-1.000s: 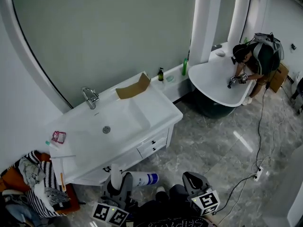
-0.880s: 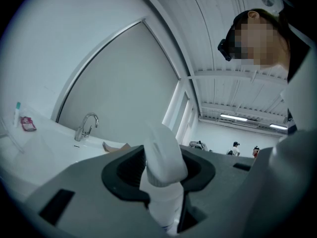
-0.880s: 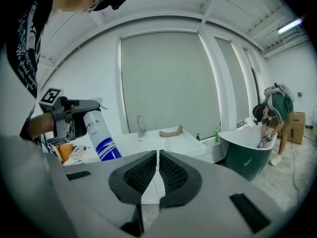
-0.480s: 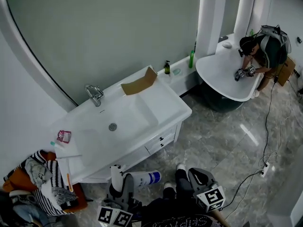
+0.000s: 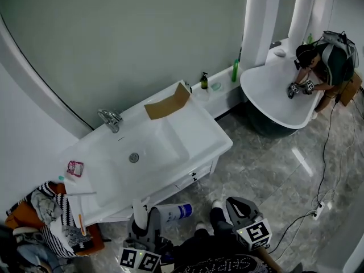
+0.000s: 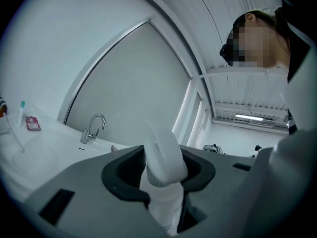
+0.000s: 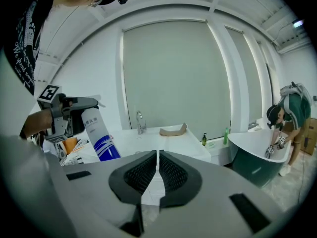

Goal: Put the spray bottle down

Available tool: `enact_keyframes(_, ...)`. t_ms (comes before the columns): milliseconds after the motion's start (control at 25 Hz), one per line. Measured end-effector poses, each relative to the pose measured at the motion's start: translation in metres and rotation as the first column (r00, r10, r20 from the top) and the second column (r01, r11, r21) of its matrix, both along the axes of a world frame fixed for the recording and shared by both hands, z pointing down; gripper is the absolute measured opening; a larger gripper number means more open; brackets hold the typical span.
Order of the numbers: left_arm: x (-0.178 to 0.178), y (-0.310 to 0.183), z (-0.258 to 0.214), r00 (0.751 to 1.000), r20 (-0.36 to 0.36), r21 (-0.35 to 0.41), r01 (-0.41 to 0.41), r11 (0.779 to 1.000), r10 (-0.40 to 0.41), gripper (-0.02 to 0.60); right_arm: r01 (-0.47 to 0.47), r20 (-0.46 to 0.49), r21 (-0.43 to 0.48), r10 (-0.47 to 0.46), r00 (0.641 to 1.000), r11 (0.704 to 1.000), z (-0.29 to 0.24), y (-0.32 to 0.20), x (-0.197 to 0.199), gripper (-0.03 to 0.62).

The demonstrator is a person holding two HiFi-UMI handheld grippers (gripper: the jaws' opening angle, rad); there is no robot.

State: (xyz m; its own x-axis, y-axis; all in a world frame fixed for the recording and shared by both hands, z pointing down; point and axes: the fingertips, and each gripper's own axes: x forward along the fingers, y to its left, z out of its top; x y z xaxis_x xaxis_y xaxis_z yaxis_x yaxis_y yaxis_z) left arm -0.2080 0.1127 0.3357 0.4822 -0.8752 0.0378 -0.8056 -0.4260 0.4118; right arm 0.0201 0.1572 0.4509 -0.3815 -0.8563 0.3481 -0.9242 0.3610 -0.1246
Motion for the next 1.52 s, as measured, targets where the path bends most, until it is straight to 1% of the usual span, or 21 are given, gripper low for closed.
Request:
enact_keyframes(200,0.031,-0.032,-0.008,1.000,-0.016,0.029,0.017,0.999,-0.017,0.158,-0.006,-0.002,0.020,0.006,1.000,1.000,-0.008,-0.039,0.036,0.029)
enact_keyframes(360,0.053,-0.049,-0.008,1.000,-0.026,0.047,0.006,0.999,-0.005,0.158,-0.007,-0.001,0.036,0.007,1.000,0.999,-0.014,-0.061,0.061,0.029)
enact_keyframes(640,0.082,-0.075,-0.005,0.999,-0.027,0.059,0.031,0.998,-0.029,0.158,0.002,-0.008,0.036,-0.002,1.000,0.999,-0.007,-0.085,0.099,0.029)
enact_keyframes(760,0.087,-0.088,-0.002,0.999,-0.025,0.059,0.046,0.997,-0.044,0.158,-0.009,-0.008,0.017,0.009,1.000,1.000,-0.003,-0.096,0.110,0.029)
enact_keyframes(880,0.090,-0.099,-0.002,0.999,-0.011,0.056,0.046,0.997,-0.046,0.158,-0.013,0.003,0.008,0.013,1.000,1.000,-0.003,-0.106,0.113,0.029)
enact_keyframes(1080,0.095,-0.129,0.004,0.999,0.016,0.042,0.040,0.998,-0.040,0.158,0.008,0.012,-0.005,-0.007,1.000,1.000,0.004,-0.133,0.111,0.029)
enact_keyframes(1160,0.095,-0.144,0.006,0.999,0.013,0.037,0.036,0.999,-0.037,0.160,0.015,0.009,-0.012,-0.015,1.000,1.000,0.005,-0.147,0.109,0.029)
enact_keyframes(1240,0.096,-0.161,0.006,0.999,0.005,0.031,0.032,0.999,-0.032,0.158,0.004,0.016,-0.013,-0.004,1.000,1.000,0.002,-0.164,0.109,0.029)
enact_keyframes(1320,0.097,-0.180,0.002,1.000,0.002,0.030,0.026,0.999,-0.026,0.158,-0.005,0.015,0.004,0.005,1.000,1.000,-0.008,-0.184,0.110,0.029)
enact_keyframes(1520,0.099,-0.221,-0.012,1.000,-0.011,0.055,0.007,0.998,-0.007,0.159,-0.009,-0.001,0.021,0.009,1.000,1.000,-0.024,-0.225,0.104,0.029)
